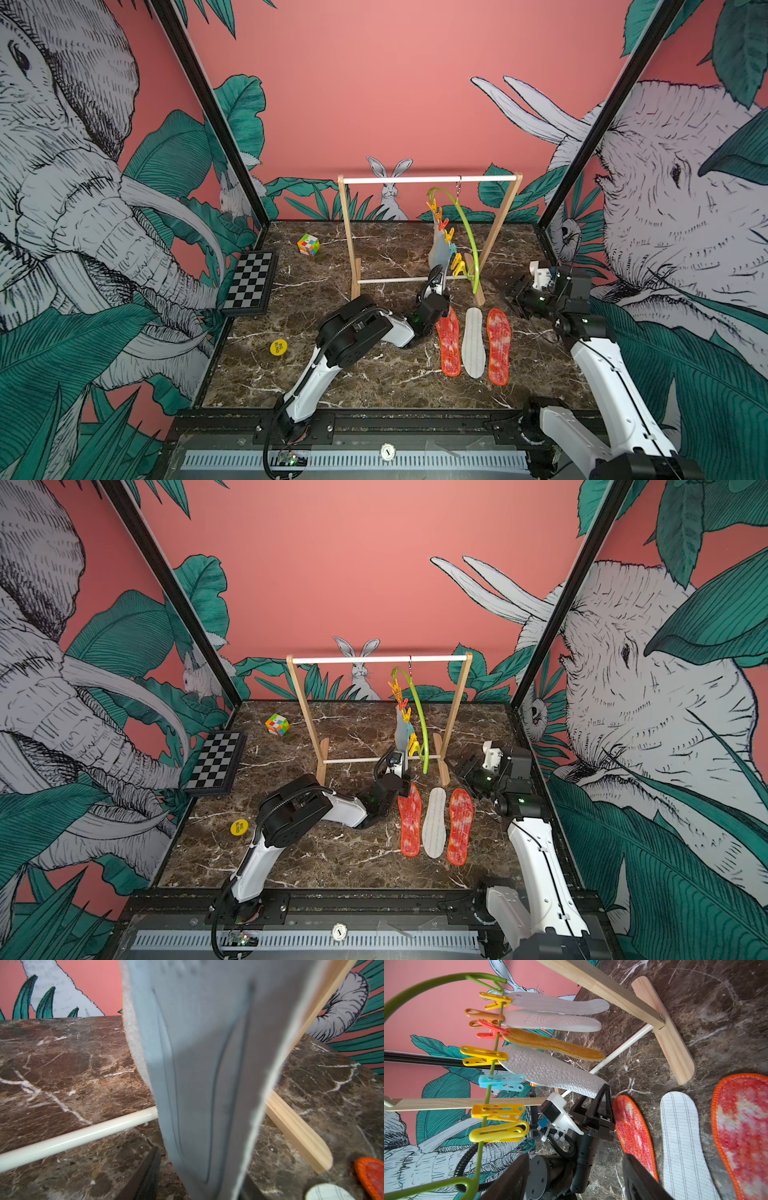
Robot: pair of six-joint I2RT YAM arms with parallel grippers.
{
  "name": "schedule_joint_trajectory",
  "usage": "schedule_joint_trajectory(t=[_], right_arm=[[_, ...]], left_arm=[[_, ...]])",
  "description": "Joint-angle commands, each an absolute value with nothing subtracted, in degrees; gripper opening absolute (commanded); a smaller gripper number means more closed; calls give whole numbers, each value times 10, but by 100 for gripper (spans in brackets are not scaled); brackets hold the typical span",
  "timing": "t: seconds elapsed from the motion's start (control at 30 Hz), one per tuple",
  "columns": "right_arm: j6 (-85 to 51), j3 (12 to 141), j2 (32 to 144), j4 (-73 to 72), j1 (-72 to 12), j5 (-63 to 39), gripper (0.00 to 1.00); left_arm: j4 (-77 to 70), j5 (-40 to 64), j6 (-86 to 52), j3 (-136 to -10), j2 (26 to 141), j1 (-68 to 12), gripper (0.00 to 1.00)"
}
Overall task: Take the shoe insoles off the hanger
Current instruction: Remove the insole from the hanger.
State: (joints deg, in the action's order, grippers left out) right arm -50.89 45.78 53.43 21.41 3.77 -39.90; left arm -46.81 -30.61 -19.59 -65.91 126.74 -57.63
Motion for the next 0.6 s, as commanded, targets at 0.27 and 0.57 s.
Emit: schedule_joint_trajectory(t=[0.27,0.57], right_arm=[[-555,462,526,159,34,-416,67],[-589,485,557,106,-16,-387,67]], left_arm=[[-476,-353,-204,-589,1187,-565,18],[-476,-387,-192,-525,1124,-557,7]])
